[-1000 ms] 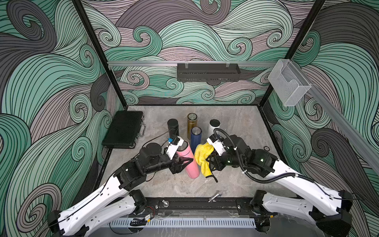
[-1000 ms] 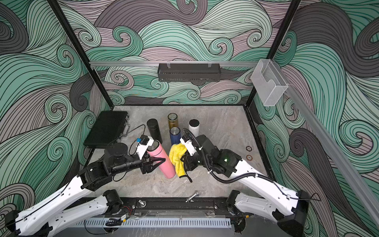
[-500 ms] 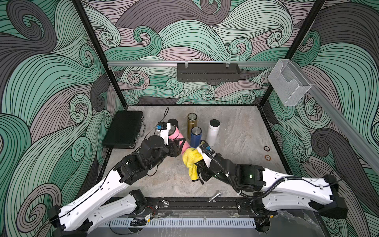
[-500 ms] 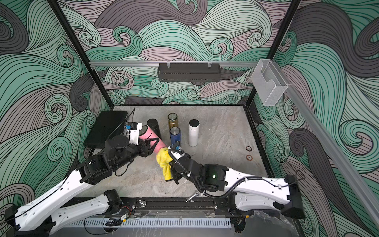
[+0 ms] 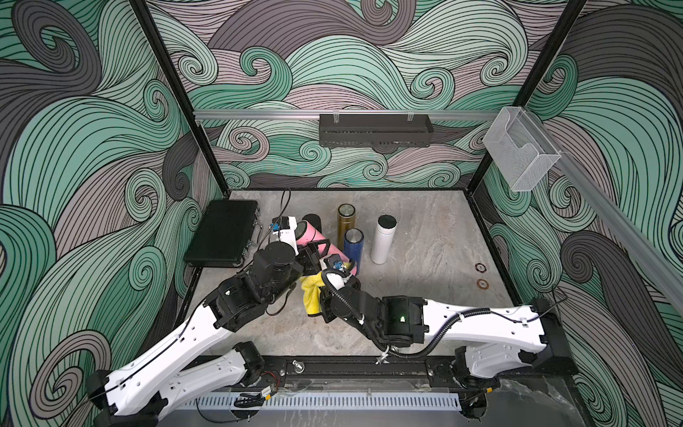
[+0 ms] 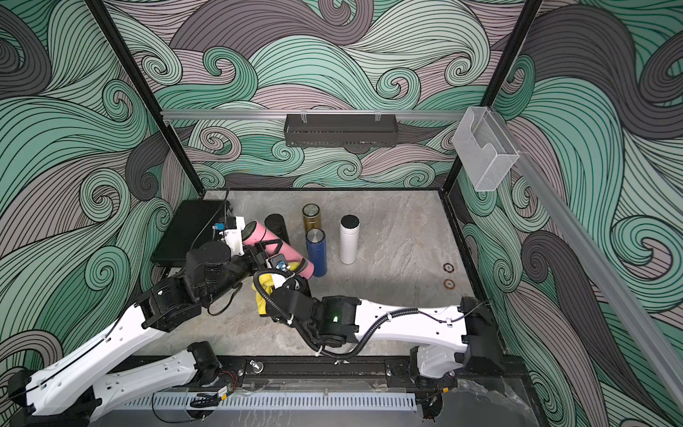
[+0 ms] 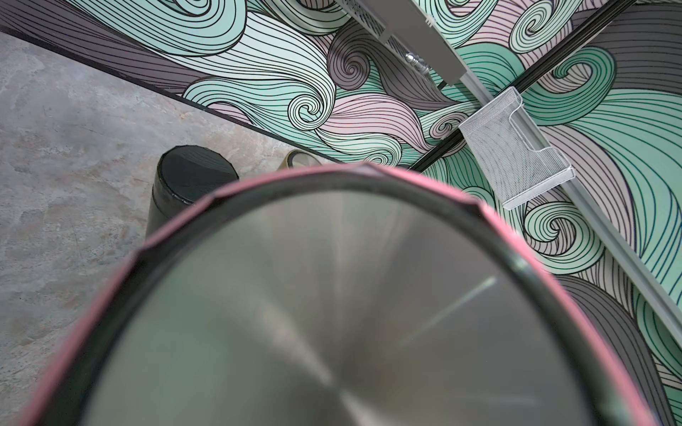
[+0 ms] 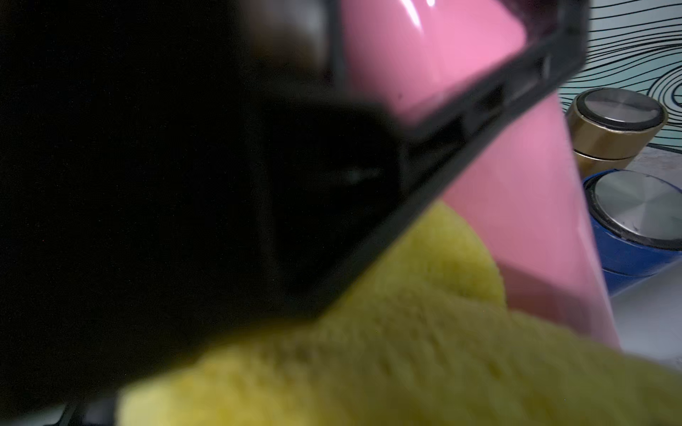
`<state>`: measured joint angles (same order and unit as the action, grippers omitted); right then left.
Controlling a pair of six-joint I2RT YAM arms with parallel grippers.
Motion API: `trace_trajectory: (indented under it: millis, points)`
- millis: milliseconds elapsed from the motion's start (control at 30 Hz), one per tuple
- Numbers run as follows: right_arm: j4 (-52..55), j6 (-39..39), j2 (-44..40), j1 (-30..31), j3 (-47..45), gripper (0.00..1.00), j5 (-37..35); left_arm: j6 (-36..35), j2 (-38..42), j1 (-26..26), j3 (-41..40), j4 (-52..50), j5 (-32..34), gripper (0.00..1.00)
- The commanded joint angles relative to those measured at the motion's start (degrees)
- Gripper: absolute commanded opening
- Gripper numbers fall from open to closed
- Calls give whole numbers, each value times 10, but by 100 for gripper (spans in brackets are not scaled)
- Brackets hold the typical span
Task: Wipe the surface of the thermos
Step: Wipe the dirt from the surface of the thermos.
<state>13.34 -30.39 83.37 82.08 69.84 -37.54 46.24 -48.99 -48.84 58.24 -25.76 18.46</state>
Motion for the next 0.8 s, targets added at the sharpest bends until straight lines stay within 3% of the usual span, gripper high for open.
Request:
trace_trajectory:
  millis: [0,300,600,767]
  points:
    - [55,-73,2,2,-3,0,-71,10,10,0,34,22,18,0]
    - [177,-152,-106,1,-82,0,-80,-20,33,0,37,-27,52,0]
    - [230,-48,-199,-9,-66,0,163,-218,47,0,0,-60,34,0]
    - [261,-28,-227,-46,-49,0,228,-247,19,0,-26,-55,38,0]
